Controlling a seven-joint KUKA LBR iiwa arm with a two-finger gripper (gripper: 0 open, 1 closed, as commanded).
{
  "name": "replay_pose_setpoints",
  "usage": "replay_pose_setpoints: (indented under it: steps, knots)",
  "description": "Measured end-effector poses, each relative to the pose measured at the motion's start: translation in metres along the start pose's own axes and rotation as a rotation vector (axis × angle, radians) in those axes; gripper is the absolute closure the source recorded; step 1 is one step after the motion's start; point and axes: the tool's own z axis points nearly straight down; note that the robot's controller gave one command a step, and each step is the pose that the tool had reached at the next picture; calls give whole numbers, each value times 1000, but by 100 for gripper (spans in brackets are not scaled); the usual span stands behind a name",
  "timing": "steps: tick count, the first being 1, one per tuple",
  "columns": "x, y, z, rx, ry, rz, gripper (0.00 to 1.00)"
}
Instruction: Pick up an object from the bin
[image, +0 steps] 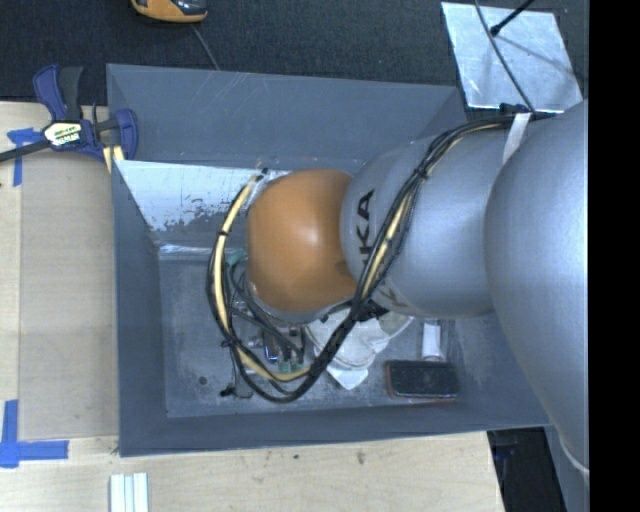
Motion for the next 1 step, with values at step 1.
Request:
replay_pose_setpoints:
  steps: [1]
  knots:
    - [-2,-1,-5,-2,-8,3,0]
